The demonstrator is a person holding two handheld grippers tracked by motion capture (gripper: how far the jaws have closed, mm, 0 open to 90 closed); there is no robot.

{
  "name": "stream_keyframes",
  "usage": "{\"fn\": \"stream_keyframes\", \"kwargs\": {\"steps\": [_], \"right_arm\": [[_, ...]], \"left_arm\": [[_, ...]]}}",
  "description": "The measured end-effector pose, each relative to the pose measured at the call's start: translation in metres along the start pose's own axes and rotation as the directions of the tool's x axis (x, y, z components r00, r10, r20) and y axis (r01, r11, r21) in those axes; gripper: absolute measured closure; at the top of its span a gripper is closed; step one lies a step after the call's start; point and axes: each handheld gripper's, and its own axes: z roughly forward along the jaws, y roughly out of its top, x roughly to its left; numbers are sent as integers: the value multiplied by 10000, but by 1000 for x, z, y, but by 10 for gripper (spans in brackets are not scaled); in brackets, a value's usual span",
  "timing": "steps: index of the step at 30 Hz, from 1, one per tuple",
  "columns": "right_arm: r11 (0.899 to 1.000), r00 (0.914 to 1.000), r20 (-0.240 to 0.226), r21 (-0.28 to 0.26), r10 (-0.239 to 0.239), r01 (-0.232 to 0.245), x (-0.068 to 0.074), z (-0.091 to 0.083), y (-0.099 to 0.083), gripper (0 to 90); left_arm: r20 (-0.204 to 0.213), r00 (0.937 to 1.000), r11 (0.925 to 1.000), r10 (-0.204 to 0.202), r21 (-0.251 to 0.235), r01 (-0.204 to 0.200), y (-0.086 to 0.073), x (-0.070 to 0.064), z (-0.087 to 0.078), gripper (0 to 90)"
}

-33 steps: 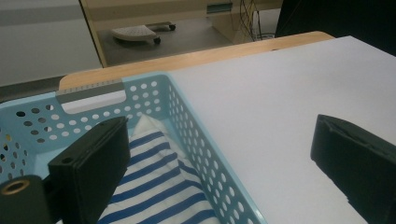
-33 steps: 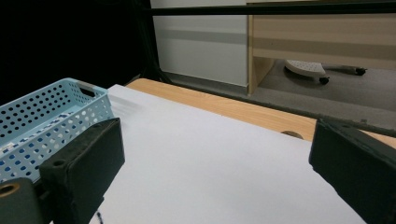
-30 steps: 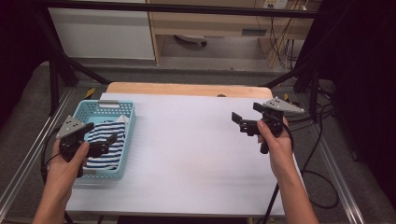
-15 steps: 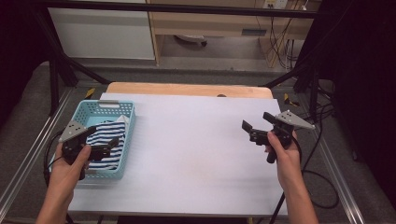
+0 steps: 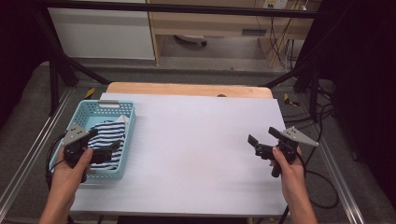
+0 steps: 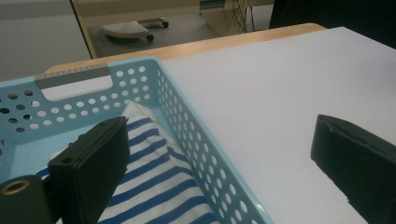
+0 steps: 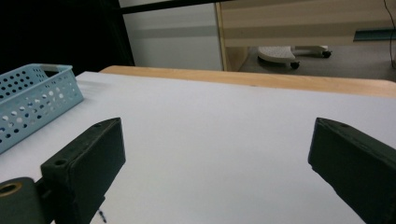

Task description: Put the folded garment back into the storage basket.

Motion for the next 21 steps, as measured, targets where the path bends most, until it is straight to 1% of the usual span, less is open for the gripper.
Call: {"fn": "stream_keyframes", "kwargs": {"steps": [9, 12, 16, 21], "right_arm": [[9992, 9999, 164, 410, 19, -26, -7, -9, -23, 46], [9989, 9997, 201, 462, 118, -128, -8, -12, -29, 45], [9983, 9997, 214, 561, 128, -139, -7, -14, -38, 46], [9975, 9998, 126, 686, 159, -167, -3, -14, -48, 45]], "left_arm": [[36, 10000, 10000, -33, 85, 32, -4, 1, 1, 44], [54, 10000, 10000, 8, 99, -8, -4, 0, 2, 44], [103, 9999, 9999, 30, 137, -31, -5, -1, 3, 44], [139, 9999, 9999, 63, 147, -65, -5, -4, 5, 44]]}}
